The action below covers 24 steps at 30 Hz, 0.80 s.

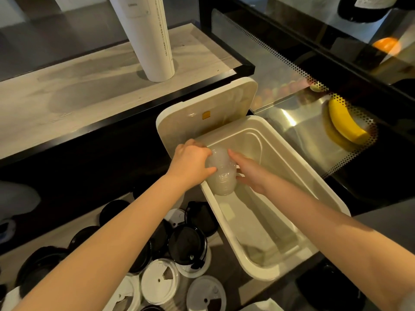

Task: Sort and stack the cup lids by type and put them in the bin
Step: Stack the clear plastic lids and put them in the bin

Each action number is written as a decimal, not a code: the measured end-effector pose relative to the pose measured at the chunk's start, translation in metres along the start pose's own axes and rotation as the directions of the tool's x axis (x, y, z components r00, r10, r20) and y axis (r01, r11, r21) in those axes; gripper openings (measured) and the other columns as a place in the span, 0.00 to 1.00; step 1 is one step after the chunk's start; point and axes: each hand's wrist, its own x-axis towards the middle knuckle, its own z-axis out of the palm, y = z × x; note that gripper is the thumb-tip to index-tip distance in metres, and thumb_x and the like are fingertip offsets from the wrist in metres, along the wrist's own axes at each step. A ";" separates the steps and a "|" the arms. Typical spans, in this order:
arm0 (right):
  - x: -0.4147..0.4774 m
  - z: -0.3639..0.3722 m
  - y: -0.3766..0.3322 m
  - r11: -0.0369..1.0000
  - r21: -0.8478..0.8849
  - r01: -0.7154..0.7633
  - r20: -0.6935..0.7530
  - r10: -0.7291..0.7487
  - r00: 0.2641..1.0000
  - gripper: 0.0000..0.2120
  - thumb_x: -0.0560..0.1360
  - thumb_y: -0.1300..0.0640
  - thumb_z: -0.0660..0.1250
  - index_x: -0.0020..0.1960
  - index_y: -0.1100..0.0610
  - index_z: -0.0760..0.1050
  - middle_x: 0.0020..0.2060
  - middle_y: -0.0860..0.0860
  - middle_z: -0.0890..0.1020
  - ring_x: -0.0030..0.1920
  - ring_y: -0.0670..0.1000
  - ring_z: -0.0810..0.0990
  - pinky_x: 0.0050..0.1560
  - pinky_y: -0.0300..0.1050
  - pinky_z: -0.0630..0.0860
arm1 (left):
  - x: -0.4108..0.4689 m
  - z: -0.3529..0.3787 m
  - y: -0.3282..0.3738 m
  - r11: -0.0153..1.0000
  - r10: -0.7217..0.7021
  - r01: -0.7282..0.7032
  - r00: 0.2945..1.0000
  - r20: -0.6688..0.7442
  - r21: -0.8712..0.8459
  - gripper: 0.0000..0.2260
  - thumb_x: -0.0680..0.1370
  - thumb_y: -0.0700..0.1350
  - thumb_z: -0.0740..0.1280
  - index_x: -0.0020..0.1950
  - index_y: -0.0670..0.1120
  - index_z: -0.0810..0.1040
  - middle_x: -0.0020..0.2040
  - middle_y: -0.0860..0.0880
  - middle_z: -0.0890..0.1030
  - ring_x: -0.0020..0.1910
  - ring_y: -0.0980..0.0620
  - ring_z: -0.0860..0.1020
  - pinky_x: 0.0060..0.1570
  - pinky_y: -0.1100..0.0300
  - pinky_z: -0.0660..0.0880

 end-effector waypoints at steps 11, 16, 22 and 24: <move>-0.003 -0.002 -0.006 0.999 -0.052 -0.008 0.020 0.009 1.000 0.21 0.80 0.42 0.54 0.69 0.49 0.67 0.62 0.47 0.75 0.60 0.49 0.73 0.67 0.51 0.67 | -0.003 -0.005 0.001 1.000 -0.013 0.013 0.998 0.058 -0.014 0.22 0.75 0.55 0.65 0.65 0.47 0.75 0.67 0.47 0.72 0.68 0.46 0.62 0.65 0.50 0.62; -0.013 -0.002 -0.011 0.997 -0.081 0.002 -0.046 -0.006 0.999 0.22 0.80 0.43 0.53 0.71 0.51 0.65 0.66 0.50 0.72 0.61 0.51 0.71 0.57 0.46 0.67 | -0.007 -0.010 -0.006 0.995 -0.032 0.041 0.995 0.097 -0.091 0.25 0.76 0.53 0.65 0.70 0.45 0.70 0.70 0.45 0.69 0.71 0.46 0.60 0.69 0.50 0.62; -0.024 -0.005 -0.020 0.949 -0.290 0.127 -0.125 -0.169 0.978 0.21 0.81 0.46 0.55 0.70 0.55 0.66 0.66 0.51 0.71 0.67 0.53 0.68 0.58 0.44 0.65 | -0.022 -0.024 -0.003 0.996 -0.032 0.035 0.999 0.038 -0.084 0.23 0.77 0.52 0.64 0.69 0.43 0.70 0.67 0.44 0.72 0.68 0.45 0.66 0.65 0.48 0.67; -0.028 -0.004 -0.023 0.916 -0.363 0.170 -0.144 -0.236 0.961 0.21 0.79 0.46 0.58 0.68 0.55 0.68 0.64 0.52 0.73 0.65 0.54 0.71 0.56 0.44 0.66 | -0.032 -0.033 -0.006 0.997 -0.020 0.022 0.999 0.029 -0.073 0.22 0.77 0.52 0.63 0.68 0.44 0.70 0.64 0.44 0.74 0.65 0.45 0.69 0.62 0.49 0.70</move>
